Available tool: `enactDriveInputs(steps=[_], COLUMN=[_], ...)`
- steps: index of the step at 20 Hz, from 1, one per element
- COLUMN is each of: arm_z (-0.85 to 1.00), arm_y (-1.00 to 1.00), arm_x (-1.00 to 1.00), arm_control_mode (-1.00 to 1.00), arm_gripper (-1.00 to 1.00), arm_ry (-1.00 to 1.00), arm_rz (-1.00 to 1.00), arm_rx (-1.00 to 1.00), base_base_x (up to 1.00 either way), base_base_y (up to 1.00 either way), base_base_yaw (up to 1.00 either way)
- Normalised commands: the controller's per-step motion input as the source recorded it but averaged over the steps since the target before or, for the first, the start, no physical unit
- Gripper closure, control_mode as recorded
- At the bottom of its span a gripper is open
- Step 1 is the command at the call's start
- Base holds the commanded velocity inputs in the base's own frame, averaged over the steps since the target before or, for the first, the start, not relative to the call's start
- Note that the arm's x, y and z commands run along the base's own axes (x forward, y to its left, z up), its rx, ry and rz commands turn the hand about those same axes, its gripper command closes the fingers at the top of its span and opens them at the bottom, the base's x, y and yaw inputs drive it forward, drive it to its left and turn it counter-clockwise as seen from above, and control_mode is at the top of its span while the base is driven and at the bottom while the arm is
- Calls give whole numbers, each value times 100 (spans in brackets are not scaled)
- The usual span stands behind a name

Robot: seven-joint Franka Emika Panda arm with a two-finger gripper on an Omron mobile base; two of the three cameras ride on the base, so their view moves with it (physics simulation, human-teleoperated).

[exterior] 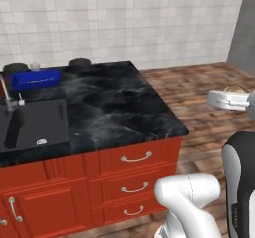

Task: Take the donut and cupcake from the fridge and place them on the empty tray on the dining counter.

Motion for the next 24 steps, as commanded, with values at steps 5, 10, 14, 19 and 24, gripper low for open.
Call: enactDriveInputs(steps=[5,10,14,19,24], arm_z=[0,0,0,0,0], arm_y=[0,0,0,0,0], arm_x=[0,0,0,0,0], arm_control_mode=[100,100,100,100,100], arm_gripper=[100,100,100,100,100], arm_ry=[0,0,0,0,0], arm_rz=[0,0,0,0,0], arm_rx=[0,0,0,0,0], base_base_x=[0,0,0,0,0], base_base_y=[-100,-98,-88,-70,-30], base_base_yaw=[35,52,59,66,83])
